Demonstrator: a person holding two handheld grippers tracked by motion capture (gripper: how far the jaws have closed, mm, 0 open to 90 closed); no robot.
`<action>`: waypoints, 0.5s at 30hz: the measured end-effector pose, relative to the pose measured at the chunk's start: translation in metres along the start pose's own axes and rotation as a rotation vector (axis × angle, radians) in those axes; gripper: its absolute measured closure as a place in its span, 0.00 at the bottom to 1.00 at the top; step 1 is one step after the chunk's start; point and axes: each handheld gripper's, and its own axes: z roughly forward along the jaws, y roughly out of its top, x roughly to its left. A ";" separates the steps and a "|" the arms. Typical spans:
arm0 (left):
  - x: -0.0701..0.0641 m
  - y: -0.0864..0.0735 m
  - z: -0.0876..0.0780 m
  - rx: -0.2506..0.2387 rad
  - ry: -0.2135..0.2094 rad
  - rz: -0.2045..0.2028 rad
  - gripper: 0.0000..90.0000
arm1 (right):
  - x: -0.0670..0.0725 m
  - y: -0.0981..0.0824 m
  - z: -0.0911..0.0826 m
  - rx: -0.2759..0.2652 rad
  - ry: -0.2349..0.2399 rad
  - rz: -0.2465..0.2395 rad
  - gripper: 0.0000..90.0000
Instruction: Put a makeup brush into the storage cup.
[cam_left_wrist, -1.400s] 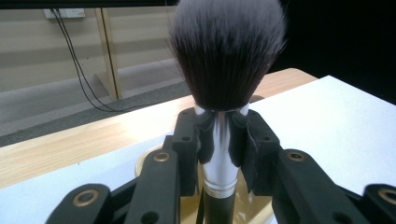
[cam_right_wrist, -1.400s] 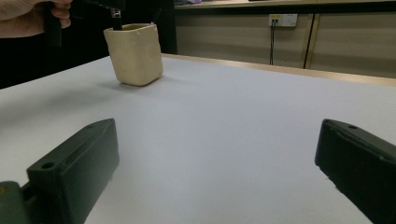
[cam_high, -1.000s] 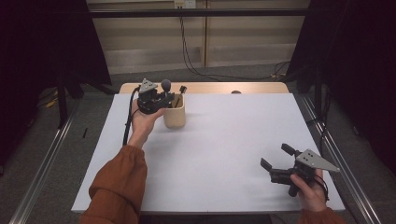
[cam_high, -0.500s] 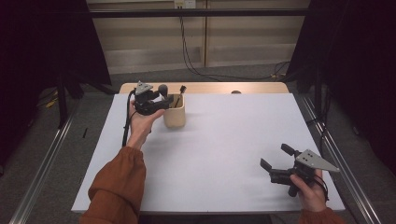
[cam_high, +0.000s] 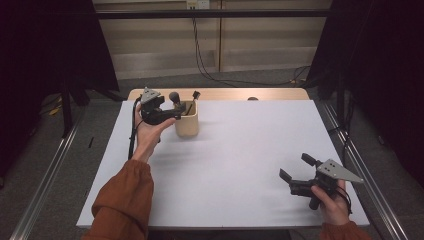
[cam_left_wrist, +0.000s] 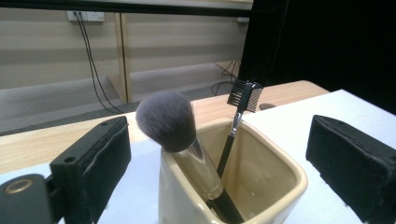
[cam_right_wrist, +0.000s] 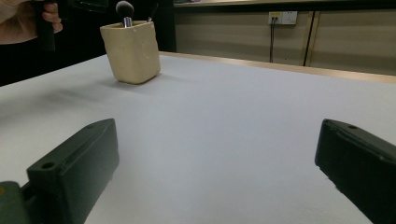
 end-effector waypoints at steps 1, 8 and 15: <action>-0.001 -0.001 -0.001 0.000 -0.005 0.003 0.05 | -0.001 0.000 0.000 -0.002 -0.001 -0.002 0.00; -0.006 0.002 -0.014 -0.023 -0.012 0.030 0.03 | -0.001 0.001 0.003 -0.002 -0.002 -0.007 0.00; -0.007 0.004 -0.033 -0.039 -0.011 0.038 0.02 | 0.000 0.001 0.001 -0.008 -0.002 -0.009 0.00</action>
